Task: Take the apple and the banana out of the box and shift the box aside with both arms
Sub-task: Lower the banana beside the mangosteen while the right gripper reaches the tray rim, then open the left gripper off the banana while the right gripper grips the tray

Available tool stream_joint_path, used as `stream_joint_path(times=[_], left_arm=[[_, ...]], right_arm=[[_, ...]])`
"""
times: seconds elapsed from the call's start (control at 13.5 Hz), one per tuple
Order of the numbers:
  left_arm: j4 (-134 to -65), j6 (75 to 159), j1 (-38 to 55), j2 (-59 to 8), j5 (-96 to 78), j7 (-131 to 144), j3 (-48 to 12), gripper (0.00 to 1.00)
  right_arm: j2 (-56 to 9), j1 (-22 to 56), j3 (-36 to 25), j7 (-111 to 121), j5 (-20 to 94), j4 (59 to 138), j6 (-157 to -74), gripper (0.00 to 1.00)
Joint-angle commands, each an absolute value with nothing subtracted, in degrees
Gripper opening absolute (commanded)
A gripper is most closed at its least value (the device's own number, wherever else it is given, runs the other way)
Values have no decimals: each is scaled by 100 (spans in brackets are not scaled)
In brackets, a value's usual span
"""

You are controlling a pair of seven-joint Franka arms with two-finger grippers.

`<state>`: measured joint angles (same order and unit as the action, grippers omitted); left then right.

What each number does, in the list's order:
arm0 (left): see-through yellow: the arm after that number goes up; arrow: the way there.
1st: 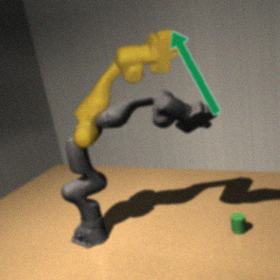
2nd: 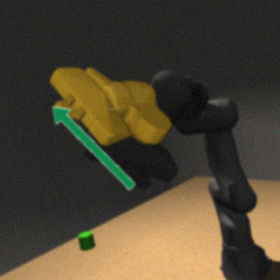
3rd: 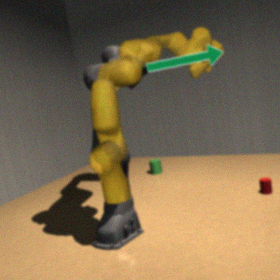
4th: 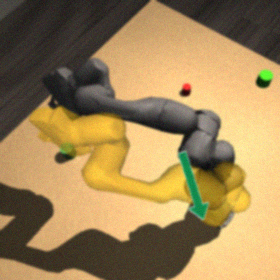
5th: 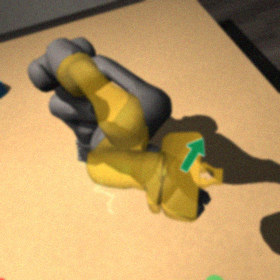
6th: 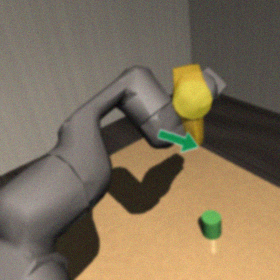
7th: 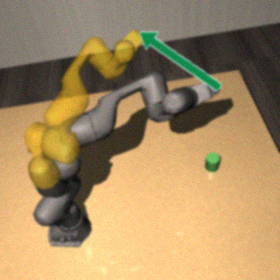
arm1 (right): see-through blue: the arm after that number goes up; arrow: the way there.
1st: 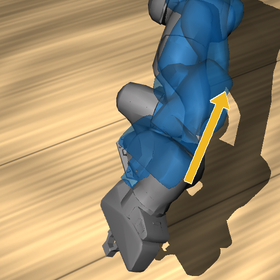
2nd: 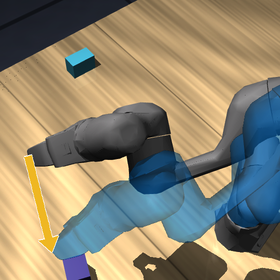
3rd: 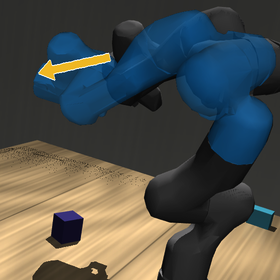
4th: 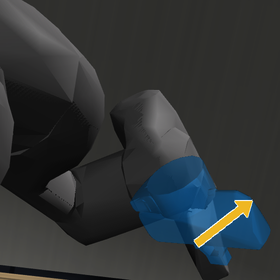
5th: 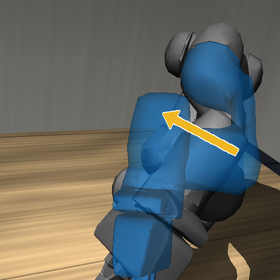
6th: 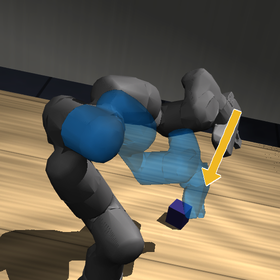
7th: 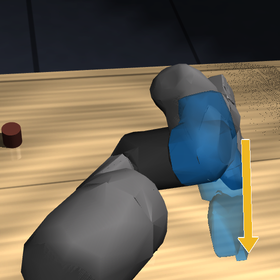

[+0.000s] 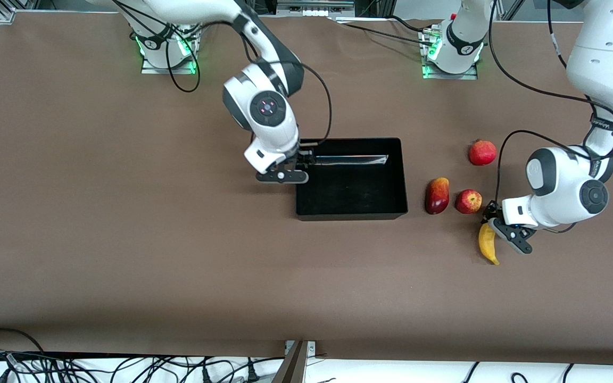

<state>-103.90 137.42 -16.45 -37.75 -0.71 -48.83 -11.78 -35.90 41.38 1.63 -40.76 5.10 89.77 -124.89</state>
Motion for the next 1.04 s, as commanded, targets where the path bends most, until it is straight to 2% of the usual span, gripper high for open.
stream_joint_path(times=[0.0, 0.07, 0.3, 0.44, 0.67, 0.96], left_arm=[[-10222, 13921, -1626, -3893, 9, -4852, -1195, 99], [-10222, 13913, -1643, -3815, 17, -4852, -1187, 100], [-10274, 13738, -1635, -3097, 52, -4869, -1178, 100], [-10274, 12942, -1547, -2351, 53, -4869, -1169, 100], [-10274, 11763, -1424, -1085, 53, -4433, -1151, 100], [-10239, 10330, -1205, 86, 53, -2711, -1125, 100]], right_arm=[[-3971, 4245, 79, -4122, 580, 8798, -12751, 18], [-4077, 4323, 79, -4122, 580, 8807, -12857, 0], [-4078, 4298, 79, -4044, 589, 8807, -12832, 0], [-3939, 4298, 53, -3973, 580, 8807, -12753, 0], [-3386, 4219, -183, -3580, 598, 8807, -11903, 0], [-2577, 3632, -763, -2648, 615, 8824, -10672, 0]])
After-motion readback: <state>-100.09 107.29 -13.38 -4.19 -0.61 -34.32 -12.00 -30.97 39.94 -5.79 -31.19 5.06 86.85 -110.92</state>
